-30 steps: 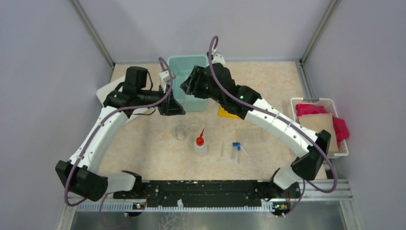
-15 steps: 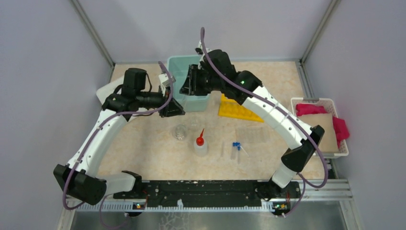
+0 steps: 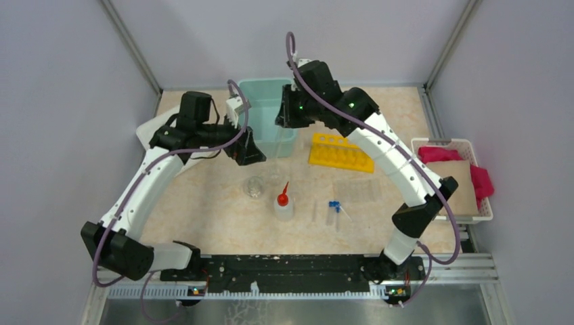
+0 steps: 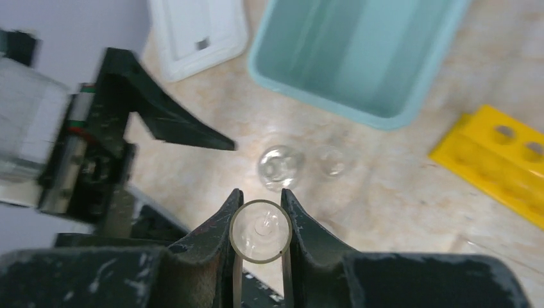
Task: Organize the chemistry lab equipment
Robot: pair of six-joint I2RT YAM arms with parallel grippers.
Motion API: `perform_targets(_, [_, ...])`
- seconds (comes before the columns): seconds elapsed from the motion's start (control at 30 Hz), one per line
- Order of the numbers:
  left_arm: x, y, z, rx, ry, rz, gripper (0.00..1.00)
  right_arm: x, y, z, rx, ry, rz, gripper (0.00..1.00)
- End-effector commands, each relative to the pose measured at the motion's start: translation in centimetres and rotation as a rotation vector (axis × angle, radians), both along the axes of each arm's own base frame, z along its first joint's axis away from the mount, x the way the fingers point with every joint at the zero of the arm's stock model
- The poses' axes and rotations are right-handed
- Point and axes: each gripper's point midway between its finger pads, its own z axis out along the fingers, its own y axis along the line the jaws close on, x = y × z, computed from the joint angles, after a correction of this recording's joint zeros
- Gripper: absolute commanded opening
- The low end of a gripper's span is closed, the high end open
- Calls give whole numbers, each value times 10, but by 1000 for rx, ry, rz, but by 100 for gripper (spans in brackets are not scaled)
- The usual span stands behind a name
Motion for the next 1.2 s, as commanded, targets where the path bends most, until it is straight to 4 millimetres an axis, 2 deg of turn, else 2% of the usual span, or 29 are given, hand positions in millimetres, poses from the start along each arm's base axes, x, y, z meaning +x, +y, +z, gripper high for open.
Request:
perform_targets(0.0, [27,10,0,63,72,141,99,36,-85,15,-180,-158,-290,0])
perform_targets(0.1, [34,15,-1,89,102,164,99,55,-133,5,-299,-237,-467,0])
perform_targets(0.2, [42,27,-1,100,112,208,99,70,-171,-12,-370,-270,-605,0])
perform_targets(0.27, [48,38,-1,91,124,241,99,81,-188,-28,-380,-287,-666,0])
perform_targets(0.33, [55,50,1,59,146,273,99,88,-197,-38,-383,-319,-704,0])
perform_targets(0.5, [72,88,-2,18,192,352,99,101,-197,-53,-349,-401,-731,0])
perform_targets(0.6, [75,100,-6,20,207,370,99,106,-189,-58,-309,-440,-710,0])
perform_targets(0.77, [70,103,-11,46,212,360,99,117,-183,-66,-322,-443,-708,0])
perform_targets(1.03, [69,105,-16,57,214,364,99,126,-178,-66,-311,-451,-694,0])
perform_targets(1.17, [70,105,-14,56,212,364,99,131,-179,-77,-324,-438,-694,0])
